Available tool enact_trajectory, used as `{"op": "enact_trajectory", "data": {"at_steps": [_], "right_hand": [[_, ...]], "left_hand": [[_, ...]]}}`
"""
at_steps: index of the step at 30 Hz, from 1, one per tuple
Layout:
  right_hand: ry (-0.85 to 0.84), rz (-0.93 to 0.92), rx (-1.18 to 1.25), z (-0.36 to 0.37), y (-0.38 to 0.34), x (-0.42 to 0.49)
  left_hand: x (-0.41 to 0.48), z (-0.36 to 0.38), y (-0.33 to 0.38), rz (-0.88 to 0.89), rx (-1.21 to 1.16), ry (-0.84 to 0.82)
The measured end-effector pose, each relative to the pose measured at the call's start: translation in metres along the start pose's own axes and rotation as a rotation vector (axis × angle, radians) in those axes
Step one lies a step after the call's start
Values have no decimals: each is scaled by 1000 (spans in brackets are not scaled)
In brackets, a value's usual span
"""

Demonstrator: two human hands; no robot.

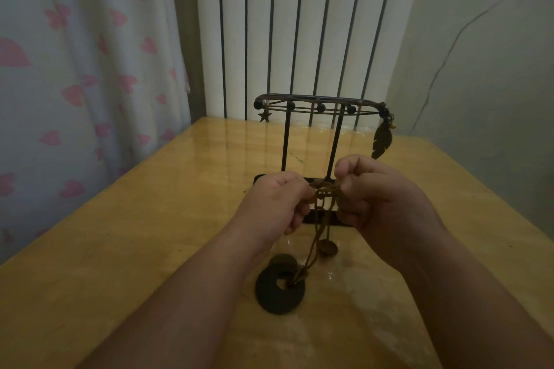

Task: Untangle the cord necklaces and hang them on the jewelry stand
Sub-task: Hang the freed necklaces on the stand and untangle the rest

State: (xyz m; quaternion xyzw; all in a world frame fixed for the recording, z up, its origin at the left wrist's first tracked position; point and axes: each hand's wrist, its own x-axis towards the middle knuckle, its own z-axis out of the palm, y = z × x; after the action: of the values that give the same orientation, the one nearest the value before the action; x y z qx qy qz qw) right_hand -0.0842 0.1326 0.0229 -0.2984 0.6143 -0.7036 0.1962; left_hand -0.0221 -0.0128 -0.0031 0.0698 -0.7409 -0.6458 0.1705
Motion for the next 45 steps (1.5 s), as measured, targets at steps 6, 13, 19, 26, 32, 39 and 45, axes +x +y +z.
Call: {"op": "enact_trajectory", "data": {"at_steps": [6, 13, 19, 26, 32, 39, 45], "right_hand": [[141, -1, -288, 5, -3, -2], [261, 10, -415, 8, 1, 1], [252, 7, -385, 8, 0, 1], [237, -16, -407, 8, -1, 1], [231, 78, 30, 2, -3, 3], [206, 138, -277, 2, -2, 1], [245, 128, -488, 3, 3, 5]], "left_hand": [[0, 2, -3, 30, -13, 72], [5, -3, -6, 38, -269, 122], [6, -5, -9, 18, -289, -21], [4, -5, -7, 60, -116, 30], [7, -4, -5, -60, -287, 46], [6, -6, -3, -92, -600, -4], [2, -6, -2, -92, -635, -31]]}}
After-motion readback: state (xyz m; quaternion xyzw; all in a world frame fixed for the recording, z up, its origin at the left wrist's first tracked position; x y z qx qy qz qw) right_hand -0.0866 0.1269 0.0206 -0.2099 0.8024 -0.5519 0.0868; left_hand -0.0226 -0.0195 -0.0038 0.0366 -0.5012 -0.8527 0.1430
